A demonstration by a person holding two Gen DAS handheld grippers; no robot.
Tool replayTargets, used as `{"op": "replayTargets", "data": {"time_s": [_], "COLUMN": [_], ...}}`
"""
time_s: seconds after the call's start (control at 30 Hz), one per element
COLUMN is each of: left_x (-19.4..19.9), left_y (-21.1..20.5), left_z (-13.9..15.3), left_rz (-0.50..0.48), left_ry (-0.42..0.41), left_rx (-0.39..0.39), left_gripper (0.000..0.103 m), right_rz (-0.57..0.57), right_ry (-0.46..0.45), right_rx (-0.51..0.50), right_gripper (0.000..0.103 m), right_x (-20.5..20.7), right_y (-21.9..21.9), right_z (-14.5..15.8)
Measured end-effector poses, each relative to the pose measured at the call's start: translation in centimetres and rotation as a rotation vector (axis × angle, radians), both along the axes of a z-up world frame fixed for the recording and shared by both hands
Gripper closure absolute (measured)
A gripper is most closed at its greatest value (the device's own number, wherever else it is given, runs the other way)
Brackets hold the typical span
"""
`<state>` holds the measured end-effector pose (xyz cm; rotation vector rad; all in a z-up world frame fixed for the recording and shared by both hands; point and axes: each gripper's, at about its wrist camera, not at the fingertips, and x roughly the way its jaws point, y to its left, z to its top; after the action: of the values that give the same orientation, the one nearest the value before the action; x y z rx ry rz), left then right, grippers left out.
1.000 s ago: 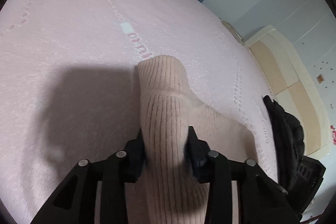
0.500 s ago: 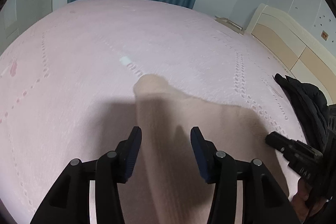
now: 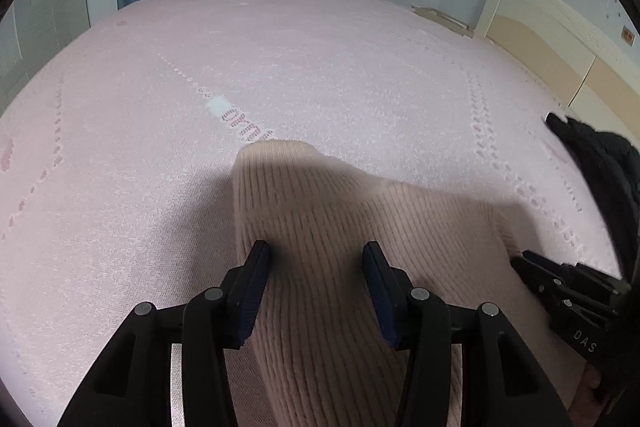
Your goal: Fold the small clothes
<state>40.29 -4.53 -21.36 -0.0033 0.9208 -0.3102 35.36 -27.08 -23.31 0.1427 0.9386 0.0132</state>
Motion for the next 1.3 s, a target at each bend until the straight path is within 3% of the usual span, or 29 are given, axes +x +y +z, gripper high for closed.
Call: {"op": "replayTargets", "data": {"time_s": [0.17, 0.23, 0.37, 0.9, 1.0, 1.17, 1.3], "left_x": [-1.6, -2.8, -5.6, -14.4, -16.2, -19.5, -20.7], "left_y": [0.0, 0.3, 1.0, 2.0, 2.9, 6.0, 5.6], "left_z": [0.5, 0.8, 1.3, 2.5, 2.4, 1.8, 0.7], "left_rz": [-0.004, -0.007, 0.014, 0.010, -0.008, -0.013, -0.055], "left_ry": [0.025, 0.030, 0.017, 0.046, 0.044, 0.044, 0.065], "left_rx": [-0.007, -0.009, -0.013, -0.027, 0.006, -0.011, 0.032], "left_gripper": [0.057, 0.057, 0.056, 0.054, 0.052, 0.052, 0.054], "right_rz": [0.006, -0.001, 0.031, 0.037, 0.042, 0.059, 0.065], "right_ry": [0.041, 0.030, -0.001, 0.043, 0.026, -0.004, -0.003], "right_rx": [-0.008, -0.005, -0.020, -0.052, -0.022, 0.018, 0.062], "right_gripper": [0.081, 0.075, 0.073, 0.073, 0.073, 0.067, 0.066], "right_x": [-0.1, -1.4, -4.8, -11.3, -12.5, -14.3, -15.3], "right_y": [0.0, -0.2, 0.3, 1.1, 0.7, 0.4, 0.4], "right_z": [1.2, 2.5, 4.0, 3.7, 4.7, 5.6, 5.6]}}
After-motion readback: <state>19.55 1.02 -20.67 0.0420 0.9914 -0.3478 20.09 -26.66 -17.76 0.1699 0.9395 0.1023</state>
